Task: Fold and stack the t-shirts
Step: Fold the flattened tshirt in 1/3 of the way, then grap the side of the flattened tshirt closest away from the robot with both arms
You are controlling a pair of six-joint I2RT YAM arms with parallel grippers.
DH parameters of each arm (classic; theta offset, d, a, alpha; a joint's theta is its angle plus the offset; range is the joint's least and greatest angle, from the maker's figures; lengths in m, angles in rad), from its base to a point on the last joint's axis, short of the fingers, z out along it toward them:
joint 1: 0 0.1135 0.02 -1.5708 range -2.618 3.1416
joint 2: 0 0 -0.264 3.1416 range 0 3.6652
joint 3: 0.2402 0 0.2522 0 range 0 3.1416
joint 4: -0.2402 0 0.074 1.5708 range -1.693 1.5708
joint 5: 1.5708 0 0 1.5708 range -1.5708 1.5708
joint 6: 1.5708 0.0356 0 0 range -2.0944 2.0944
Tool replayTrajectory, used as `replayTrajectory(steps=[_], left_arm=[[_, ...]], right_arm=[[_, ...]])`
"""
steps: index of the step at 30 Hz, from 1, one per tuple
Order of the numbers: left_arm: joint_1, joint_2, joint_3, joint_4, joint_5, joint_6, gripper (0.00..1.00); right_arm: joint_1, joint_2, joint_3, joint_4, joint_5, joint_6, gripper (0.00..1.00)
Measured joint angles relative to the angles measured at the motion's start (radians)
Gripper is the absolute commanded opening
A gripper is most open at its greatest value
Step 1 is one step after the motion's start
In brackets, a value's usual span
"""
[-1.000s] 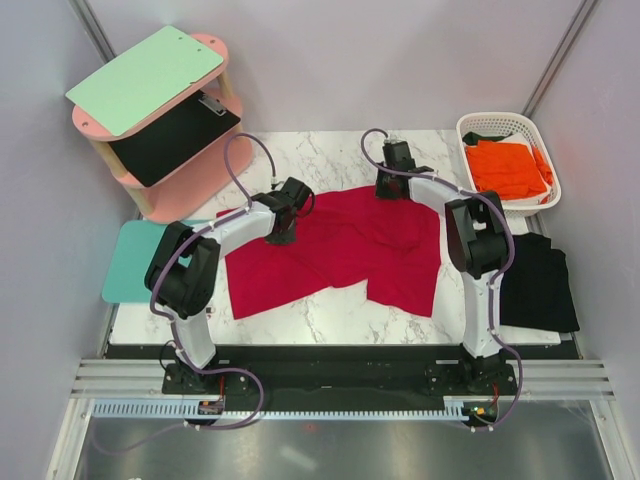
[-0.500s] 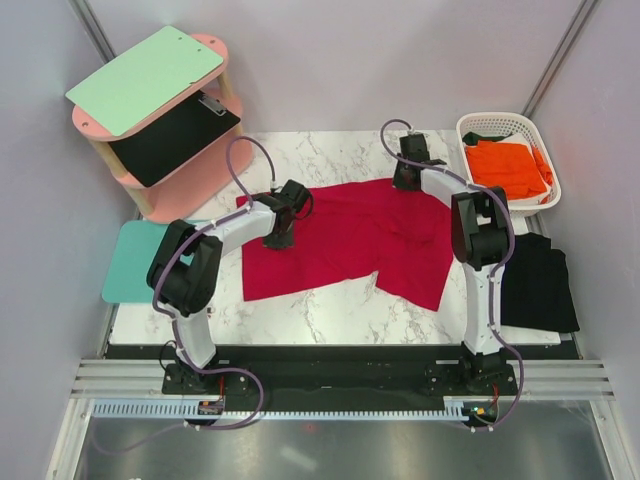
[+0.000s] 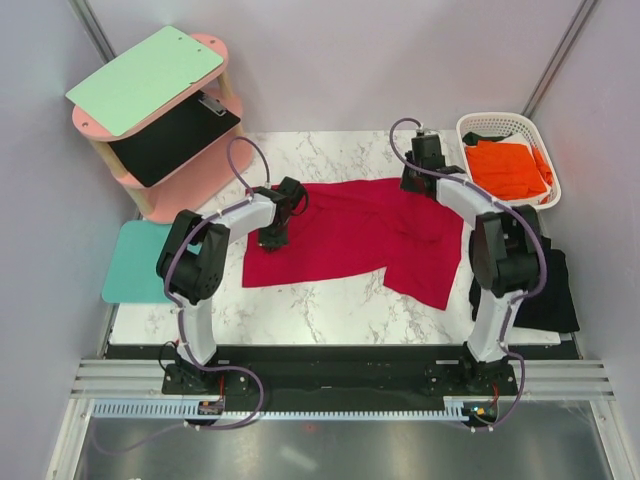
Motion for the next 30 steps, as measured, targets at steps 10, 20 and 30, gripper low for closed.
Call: replayTrajectory(steps=[10, 20, 30], left_arm=[[0.000, -0.131, -0.134, 0.075, 0.021, 0.020, 0.20], [0.000, -0.489, -0.391, 0.246, 0.080, -0.016, 0.85], [0.000, -0.437, -0.465, 0.255, 0.088, -0.078, 0.87]], right_arm=[[0.051, -0.497, -0.374, 0.065, -0.072, 0.003, 0.98], [0.036, -0.754, -0.691, -0.103, -0.096, 0.109, 0.98], [0.031, -0.952, -0.806, -0.342, -0.104, 0.216, 0.98]])
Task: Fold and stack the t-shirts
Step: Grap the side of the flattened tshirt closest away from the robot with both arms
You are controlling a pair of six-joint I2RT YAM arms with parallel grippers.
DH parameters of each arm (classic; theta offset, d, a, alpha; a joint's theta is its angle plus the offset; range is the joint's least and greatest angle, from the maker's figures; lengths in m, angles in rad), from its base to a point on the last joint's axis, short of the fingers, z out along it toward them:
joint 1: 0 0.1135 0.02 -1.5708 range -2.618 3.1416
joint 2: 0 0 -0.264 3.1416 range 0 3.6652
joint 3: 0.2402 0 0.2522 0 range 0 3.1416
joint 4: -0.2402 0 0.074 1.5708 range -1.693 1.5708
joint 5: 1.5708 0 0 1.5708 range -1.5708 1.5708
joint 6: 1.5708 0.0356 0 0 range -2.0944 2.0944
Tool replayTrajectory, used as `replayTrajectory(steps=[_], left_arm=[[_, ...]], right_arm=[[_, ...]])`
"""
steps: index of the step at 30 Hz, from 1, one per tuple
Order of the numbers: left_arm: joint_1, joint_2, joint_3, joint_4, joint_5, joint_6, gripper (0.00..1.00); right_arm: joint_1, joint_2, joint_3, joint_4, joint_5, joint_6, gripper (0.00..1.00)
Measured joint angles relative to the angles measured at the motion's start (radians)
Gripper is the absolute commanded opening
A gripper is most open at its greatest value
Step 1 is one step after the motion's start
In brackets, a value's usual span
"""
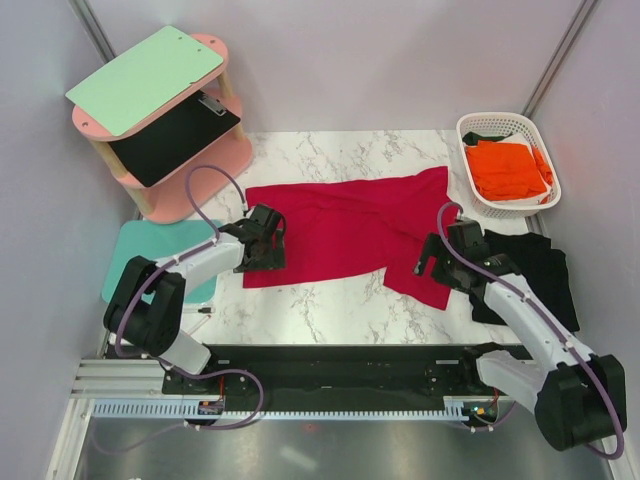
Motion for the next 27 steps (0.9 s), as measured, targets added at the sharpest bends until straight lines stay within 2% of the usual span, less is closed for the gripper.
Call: replayTrajectory(steps=[7, 14, 16, 17, 18, 21, 22, 25, 27], left_arm=[[0.000, 0.019, 0.000, 0.000, 0.003, -0.020, 0.88], [0.003, 0.027, 0.001, 0.000, 0.024, -0.020, 0.88], [0.006, 0.027, 0.002, 0.000, 0.026, -0.020, 0.88], [0.008, 0.027, 0.003, 0.000, 0.026, -0.020, 0.88], [0.010, 0.027, 0.003, 0.000, 0.026, -0.020, 0.88], [0.018, 0.026, 0.004, 0.000, 0.026, -0.020, 0.88], [0.020, 0.025, 0.004, 0.000, 0.026, -0.020, 0.88], [0.026, 0.020, 0.004, 0.000, 0.026, -0.020, 0.88], [0.030, 0.016, 0.004, -0.001, 0.025, -0.020, 0.88]], right_arm=[[-0.055, -0.082, -0.044, -0.162, 0.028, 0.067, 0.96], [-0.105, -0.002, -0.123, -0.174, -0.036, 0.108, 0.93], [-0.117, 0.051, -0.139, -0.158, -0.069, 0.120, 0.82], [-0.121, 0.063, -0.135, -0.150, -0.082, 0.123, 0.81], [-0.125, 0.075, -0.133, -0.137, -0.095, 0.127, 0.76], [-0.127, 0.110, -0.126, -0.089, -0.130, 0.142, 0.45], [-0.127, 0.124, -0.121, -0.074, -0.141, 0.144, 0.25], [-0.128, 0.173, -0.121, -0.003, -0.170, 0.155, 0.04], [-0.130, 0.201, -0.121, 0.042, -0.203, 0.165, 0.00]])
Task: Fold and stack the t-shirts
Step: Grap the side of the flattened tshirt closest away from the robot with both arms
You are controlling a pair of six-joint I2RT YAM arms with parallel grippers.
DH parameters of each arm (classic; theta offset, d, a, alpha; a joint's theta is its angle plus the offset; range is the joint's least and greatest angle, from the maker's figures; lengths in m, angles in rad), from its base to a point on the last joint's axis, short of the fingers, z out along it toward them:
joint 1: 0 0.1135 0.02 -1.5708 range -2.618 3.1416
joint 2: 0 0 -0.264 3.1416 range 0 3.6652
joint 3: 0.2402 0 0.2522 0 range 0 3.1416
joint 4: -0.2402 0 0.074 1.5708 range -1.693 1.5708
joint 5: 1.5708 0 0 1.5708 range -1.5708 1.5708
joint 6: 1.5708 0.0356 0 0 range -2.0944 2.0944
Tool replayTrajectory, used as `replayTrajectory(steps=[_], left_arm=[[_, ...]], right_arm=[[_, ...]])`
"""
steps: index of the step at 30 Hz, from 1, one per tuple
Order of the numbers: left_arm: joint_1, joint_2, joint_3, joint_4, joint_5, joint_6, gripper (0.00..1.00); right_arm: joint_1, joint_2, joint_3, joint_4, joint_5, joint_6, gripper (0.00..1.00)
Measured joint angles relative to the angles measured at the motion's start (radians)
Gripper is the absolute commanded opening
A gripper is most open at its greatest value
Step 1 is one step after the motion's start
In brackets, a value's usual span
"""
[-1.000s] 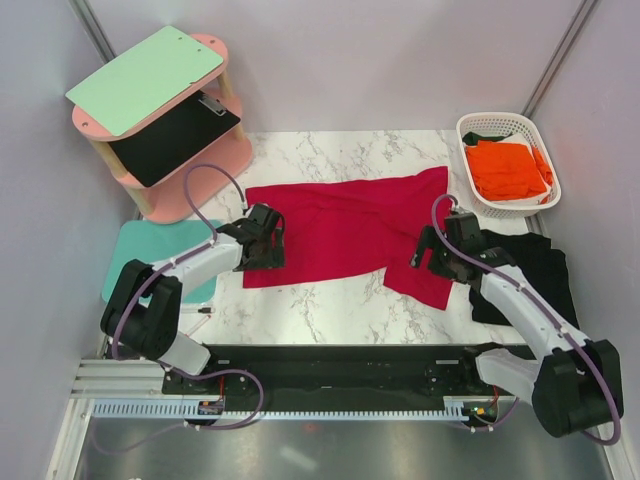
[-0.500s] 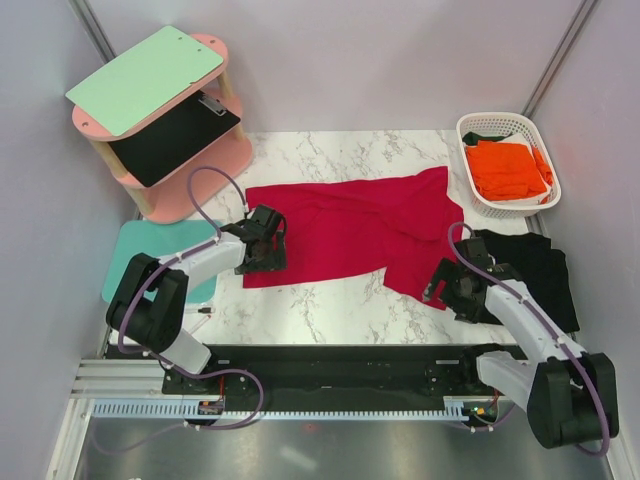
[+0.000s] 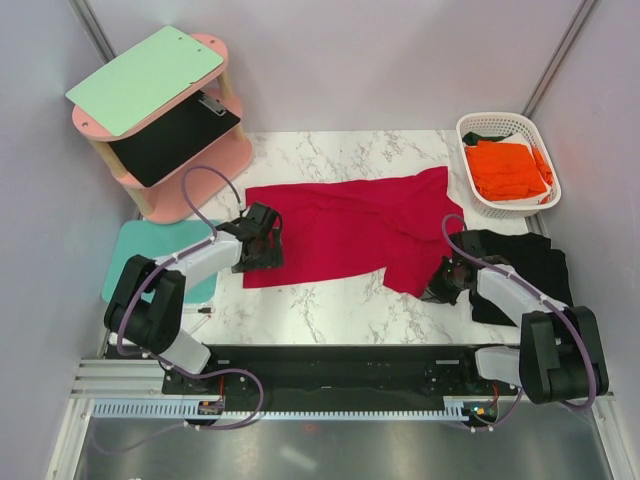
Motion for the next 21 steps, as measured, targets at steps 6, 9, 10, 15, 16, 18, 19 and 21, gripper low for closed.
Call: replayTrajectory(steps=[6, 9, 10, 15, 16, 18, 19, 21], left_arm=[[0.024, -0.015, -0.003, -0.005, 0.001, -0.009, 0.87], [0.062, -0.035, -0.019, -0.002, 0.002, -0.024, 0.86], [0.073, -0.037, -0.026, -0.002, 0.003, -0.027, 0.86], [0.134, -0.039, -0.077, 0.008, 0.031, -0.044, 0.84], [0.145, -0.039, -0.087, 0.013, 0.045, -0.046, 0.82], [0.158, -0.041, -0.093, 0.023, 0.055, -0.050, 0.77], [0.162, -0.042, -0.095, 0.026, 0.061, -0.052, 0.74], [0.167, -0.045, -0.101, 0.041, 0.071, -0.052, 0.57]], right_arm=[[0.000, 0.013, -0.017, 0.098, -0.048, 0.006, 0.00], [0.000, -0.004, -0.027, 0.109, -0.043, 0.002, 0.00], [0.001, -0.010, -0.027, 0.108, -0.037, -0.001, 0.00], [0.001, -0.047, -0.021, 0.092, -0.010, -0.029, 0.00], [0.001, -0.051, -0.016, 0.090, -0.006, -0.034, 0.00], [0.001, -0.057, 0.000, 0.083, -0.003, -0.048, 0.00], [0.001, -0.057, 0.008, 0.082, -0.002, -0.053, 0.00], [0.000, -0.058, 0.023, 0.078, -0.002, -0.063, 0.00]])
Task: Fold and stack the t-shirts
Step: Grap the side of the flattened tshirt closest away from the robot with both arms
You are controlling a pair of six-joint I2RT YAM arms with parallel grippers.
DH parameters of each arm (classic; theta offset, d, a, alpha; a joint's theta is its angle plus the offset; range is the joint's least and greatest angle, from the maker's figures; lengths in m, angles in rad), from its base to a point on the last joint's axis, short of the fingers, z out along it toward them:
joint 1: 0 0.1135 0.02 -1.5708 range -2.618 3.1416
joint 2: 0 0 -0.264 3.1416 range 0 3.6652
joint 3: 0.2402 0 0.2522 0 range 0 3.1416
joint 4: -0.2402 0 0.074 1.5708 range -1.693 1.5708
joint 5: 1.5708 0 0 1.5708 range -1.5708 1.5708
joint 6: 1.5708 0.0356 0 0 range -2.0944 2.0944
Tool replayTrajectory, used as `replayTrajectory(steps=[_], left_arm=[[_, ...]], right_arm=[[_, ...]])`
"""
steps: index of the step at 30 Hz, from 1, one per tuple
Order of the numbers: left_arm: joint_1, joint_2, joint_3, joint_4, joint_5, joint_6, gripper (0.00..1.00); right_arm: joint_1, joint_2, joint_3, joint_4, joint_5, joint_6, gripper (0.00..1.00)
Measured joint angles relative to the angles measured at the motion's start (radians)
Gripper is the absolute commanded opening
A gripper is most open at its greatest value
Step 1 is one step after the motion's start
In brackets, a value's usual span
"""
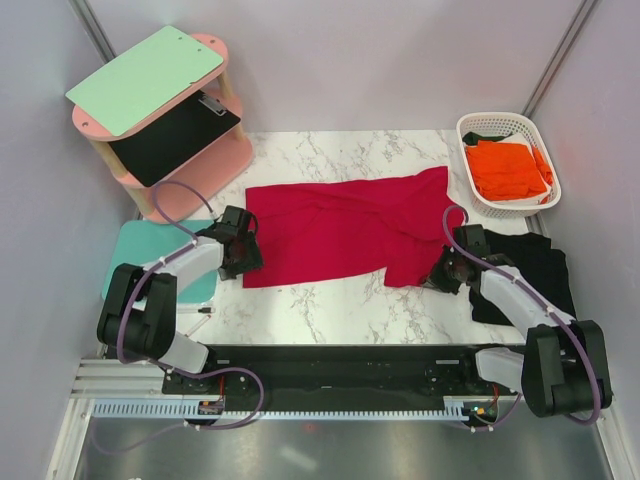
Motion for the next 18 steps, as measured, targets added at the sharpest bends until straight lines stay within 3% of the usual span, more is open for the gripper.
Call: replayTrajectory(steps=[1, 2, 3, 10, 18], left_arm=[[0.001, -0.003, -0.004, 0.011, 0.006, 0.000, 0.41], [0.002, -0.004, -0.006, 0.017, 0.011, -0.004, 0.10], [0.003, -0.004, -0.011, 0.031, 0.023, -0.006, 0.02], [0.005, -0.016, -0.034, 0.087, 0.103, -0.013, 0.02], [0.004, -0.088, -0.032, 0.018, 0.132, -0.014, 0.02]], right_arm=[[0.000, -0.001, 0.007, -0.001, 0.002, -0.006, 0.00], [0.000, -0.002, 0.011, -0.002, 0.003, -0.009, 0.00], [0.000, -0.003, 0.015, -0.002, 0.004, -0.013, 0.00], [0.000, -0.021, 0.027, -0.012, -0.002, -0.025, 0.00], [0.000, -0.091, 0.049, -0.028, 0.008, -0.047, 0.00]])
